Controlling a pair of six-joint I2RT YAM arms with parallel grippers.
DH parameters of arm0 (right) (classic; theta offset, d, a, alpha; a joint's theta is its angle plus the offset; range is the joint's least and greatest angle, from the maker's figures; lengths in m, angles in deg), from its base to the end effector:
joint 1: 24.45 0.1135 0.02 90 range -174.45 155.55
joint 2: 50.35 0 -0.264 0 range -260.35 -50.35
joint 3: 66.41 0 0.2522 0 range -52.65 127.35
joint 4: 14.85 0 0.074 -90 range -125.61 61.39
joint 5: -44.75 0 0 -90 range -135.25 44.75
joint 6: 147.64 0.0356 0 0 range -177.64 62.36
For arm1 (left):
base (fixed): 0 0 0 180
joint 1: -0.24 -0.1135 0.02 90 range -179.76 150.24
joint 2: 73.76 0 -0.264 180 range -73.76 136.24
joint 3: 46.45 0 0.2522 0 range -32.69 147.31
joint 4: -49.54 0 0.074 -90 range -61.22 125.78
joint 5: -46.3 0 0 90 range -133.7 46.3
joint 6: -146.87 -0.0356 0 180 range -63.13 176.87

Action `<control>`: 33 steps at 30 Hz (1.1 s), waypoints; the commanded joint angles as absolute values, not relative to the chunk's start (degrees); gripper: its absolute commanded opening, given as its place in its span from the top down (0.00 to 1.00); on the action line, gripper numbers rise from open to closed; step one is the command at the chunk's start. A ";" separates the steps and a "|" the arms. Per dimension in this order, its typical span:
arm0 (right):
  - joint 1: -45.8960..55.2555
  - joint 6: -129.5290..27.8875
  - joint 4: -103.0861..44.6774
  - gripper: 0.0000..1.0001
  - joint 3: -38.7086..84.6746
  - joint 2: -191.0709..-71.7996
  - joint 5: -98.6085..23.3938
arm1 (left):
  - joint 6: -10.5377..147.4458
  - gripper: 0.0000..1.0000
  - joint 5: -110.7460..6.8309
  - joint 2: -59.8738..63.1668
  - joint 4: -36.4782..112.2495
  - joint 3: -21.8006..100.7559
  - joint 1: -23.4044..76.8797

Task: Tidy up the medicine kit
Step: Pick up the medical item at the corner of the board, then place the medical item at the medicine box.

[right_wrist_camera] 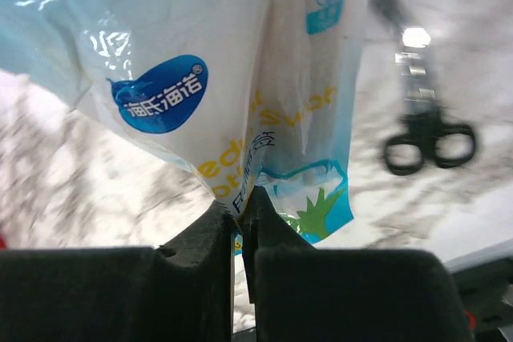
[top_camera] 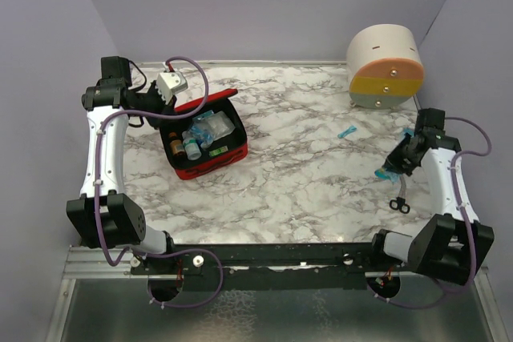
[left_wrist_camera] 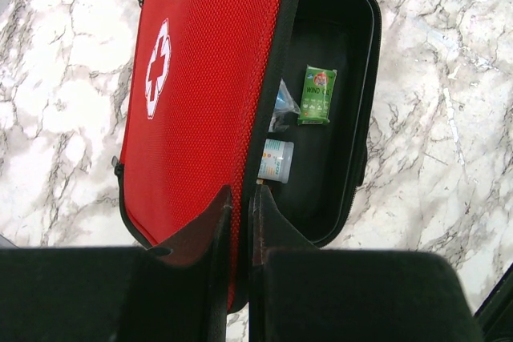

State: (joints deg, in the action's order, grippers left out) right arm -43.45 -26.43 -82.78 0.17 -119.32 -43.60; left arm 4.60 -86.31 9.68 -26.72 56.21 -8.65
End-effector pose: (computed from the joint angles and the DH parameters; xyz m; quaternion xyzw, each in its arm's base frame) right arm 0.2028 -0.0688 0.2462 0.4158 0.8932 0.0323 0.1684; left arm 0.2828 0.0198 0.3747 0.4260 0.7920 -0.1655 0.4048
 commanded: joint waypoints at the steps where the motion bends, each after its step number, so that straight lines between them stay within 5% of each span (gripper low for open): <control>1: -33.02 -22.10 -79.63 0.99 7.51 -119.91 -36.26 | 4.65 1.00 -83.52 9.16 -29.26 56.50 -8.88; 15: 4.82 -27.52 -74.15 0.99 47.80 -149.23 -35.61 | 17.57 1.00 -83.81 13.38 -25.77 62.18 -8.96; 33: 13.26 -7.20 -49.33 0.99 49.30 -158.91 -1.20 | 20.31 1.00 -83.67 13.57 -23.81 61.52 -8.95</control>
State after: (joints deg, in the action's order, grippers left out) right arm 13.38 -16.99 -60.57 49.89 -157.60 -14.70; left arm 18.85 -85.87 13.15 -23.57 61.81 -8.65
